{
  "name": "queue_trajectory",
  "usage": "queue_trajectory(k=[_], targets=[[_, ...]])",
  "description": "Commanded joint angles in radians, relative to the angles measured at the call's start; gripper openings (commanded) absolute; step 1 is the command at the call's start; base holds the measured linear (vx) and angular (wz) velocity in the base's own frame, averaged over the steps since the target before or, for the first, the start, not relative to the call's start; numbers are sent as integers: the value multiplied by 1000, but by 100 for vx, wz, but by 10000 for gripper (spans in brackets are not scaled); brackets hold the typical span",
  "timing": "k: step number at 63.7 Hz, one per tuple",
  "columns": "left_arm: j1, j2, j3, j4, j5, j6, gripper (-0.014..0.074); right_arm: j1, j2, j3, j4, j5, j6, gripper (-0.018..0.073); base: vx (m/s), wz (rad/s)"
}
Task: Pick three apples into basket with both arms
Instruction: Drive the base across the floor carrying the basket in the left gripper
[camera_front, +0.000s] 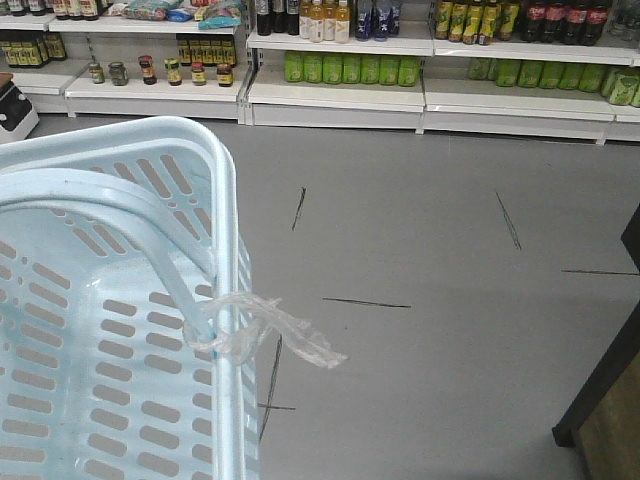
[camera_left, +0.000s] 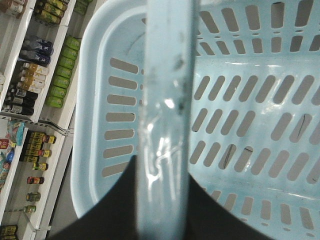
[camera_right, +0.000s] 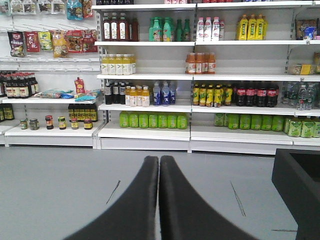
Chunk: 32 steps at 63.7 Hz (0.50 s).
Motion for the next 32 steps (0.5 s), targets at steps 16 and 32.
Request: queue_trajectory(k=[16, 32], targets=[[-7, -8, -32, 4, -84, -14, -6, -1, -10, 13, -3, -74, -9, -9, 15, -6], [-7, -8, -32, 4, -84, -14, -6, -1, -10, 13, -3, -74, -9, -9, 14, -4]])
